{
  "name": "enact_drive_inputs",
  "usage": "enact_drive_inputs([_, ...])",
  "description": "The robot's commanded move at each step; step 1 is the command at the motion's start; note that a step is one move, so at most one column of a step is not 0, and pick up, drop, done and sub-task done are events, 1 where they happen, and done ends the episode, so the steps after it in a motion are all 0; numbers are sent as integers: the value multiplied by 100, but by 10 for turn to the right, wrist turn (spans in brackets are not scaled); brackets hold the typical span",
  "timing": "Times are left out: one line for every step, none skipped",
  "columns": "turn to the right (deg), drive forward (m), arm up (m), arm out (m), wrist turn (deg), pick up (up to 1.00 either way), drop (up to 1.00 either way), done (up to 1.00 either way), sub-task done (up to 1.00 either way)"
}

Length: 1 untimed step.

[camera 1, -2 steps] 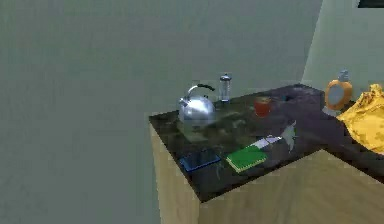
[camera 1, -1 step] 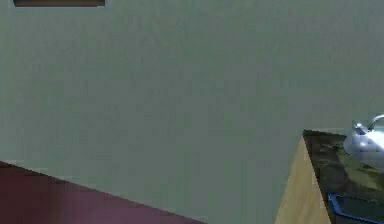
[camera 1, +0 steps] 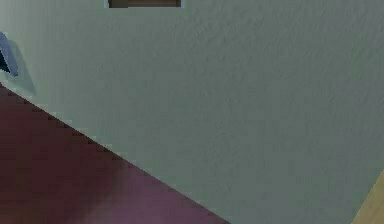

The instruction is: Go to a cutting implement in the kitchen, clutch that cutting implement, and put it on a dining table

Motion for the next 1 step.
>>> enact_drive_inputs([-30, 0, 0, 0, 0, 0, 0, 0, 0])
